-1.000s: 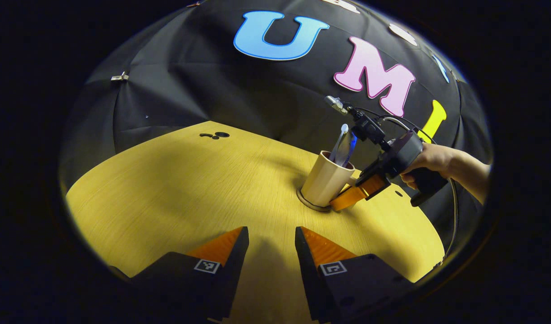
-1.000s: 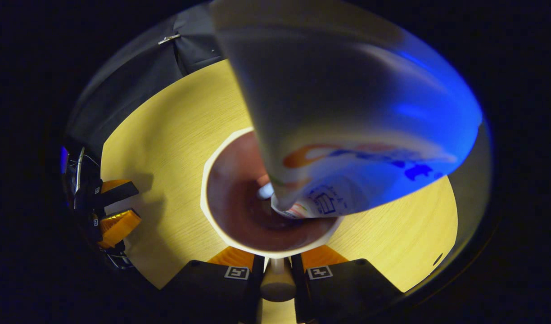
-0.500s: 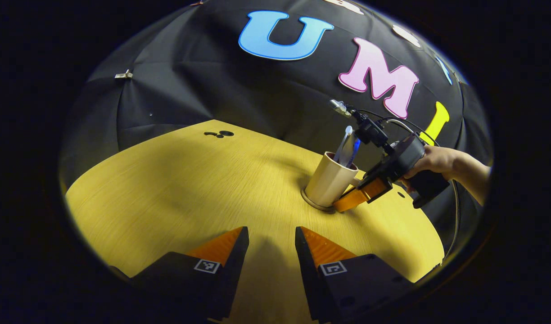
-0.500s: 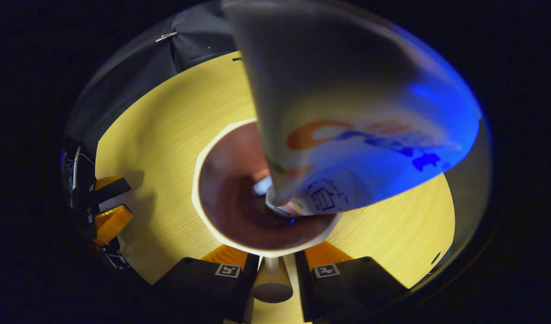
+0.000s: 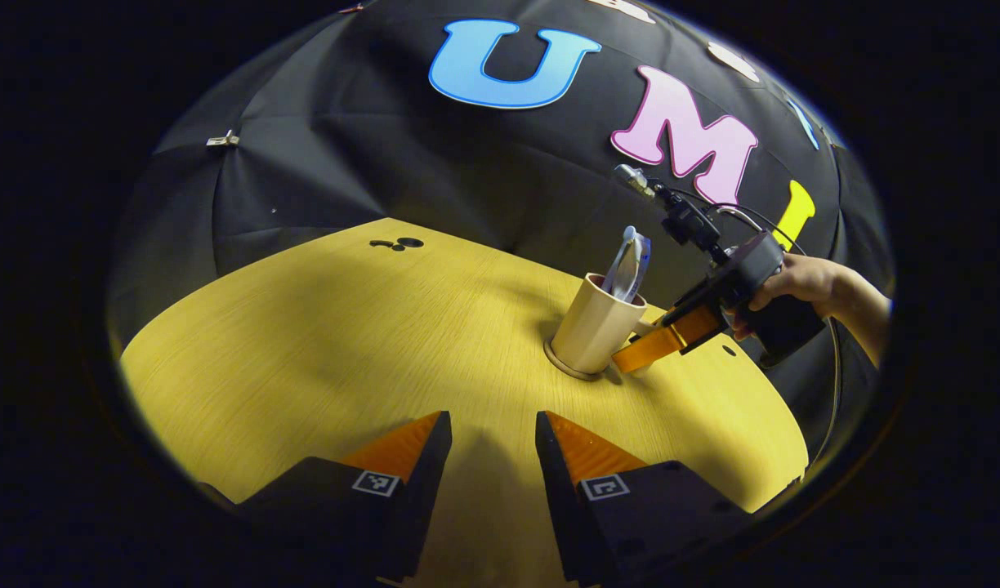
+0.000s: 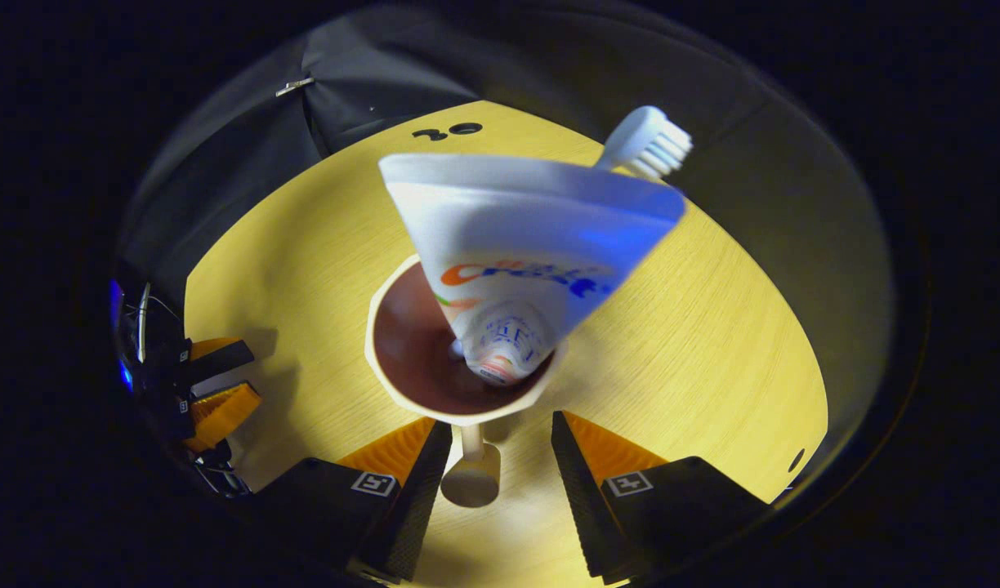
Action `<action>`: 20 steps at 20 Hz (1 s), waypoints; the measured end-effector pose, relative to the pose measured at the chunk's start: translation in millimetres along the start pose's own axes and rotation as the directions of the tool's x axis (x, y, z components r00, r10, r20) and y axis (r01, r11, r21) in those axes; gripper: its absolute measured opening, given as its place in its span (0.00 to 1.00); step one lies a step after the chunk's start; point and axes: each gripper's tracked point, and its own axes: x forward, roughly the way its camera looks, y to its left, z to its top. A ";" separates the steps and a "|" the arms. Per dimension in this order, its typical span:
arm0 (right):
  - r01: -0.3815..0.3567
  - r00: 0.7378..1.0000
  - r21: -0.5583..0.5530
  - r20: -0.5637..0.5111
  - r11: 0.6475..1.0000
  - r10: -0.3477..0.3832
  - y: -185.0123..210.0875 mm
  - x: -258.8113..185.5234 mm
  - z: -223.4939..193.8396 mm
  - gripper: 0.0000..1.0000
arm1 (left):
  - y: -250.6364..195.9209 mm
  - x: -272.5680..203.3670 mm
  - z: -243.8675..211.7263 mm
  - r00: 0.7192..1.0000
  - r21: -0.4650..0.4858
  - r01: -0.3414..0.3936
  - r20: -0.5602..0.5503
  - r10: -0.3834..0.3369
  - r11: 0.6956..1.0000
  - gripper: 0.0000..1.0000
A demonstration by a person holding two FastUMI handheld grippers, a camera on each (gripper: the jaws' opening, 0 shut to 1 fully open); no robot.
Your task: Put the toothbrush and toothpaste on the desktop into the cup, then pick up the cup and place it on the coaster on the desktop.
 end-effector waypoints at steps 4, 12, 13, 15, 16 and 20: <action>0.006 0.999 0.035 0.049 0.999 -0.007 -7.8 -23.2 4.4 0.84 | -7.0 -4.6 4.1 1.000 0.022 -0.008 -0.014 0.008 1.000 0.66; -0.039 0.983 0.132 0.185 0.990 0.014 5.2 -87.1 10.5 0.93 | -29.9 -36.8 32.1 1.000 0.100 -0.016 -0.017 0.018 0.995 0.66; -0.046 0.980 0.143 0.200 0.989 0.016 8.3 -96.2 10.8 0.93 | -33.1 -43.0 34.9 1.000 0.112 -0.020 -0.020 0.023 0.993 0.66; -0.074 0.968 0.179 0.247 0.981 0.028 17.0 -117.3 12.9 0.94 | -42.3 -54.7 39.5 0.999 0.124 -0.015 -0.029 0.019 0.992 0.66; -0.097 0.960 0.200 0.276 0.975 0.039 24.0 -129.2 15.1 0.96 | -47.1 -61.1 40.6 0.999 0.126 -0.011 -0.037 0.016 0.992 0.66; -0.116 0.932 0.239 0.361 0.964 0.023 35.9 -171.2 14.7 0.98 | -68.3 -94.0 55.0 0.999 0.164 0.006 -0.054 0.003 0.986 0.66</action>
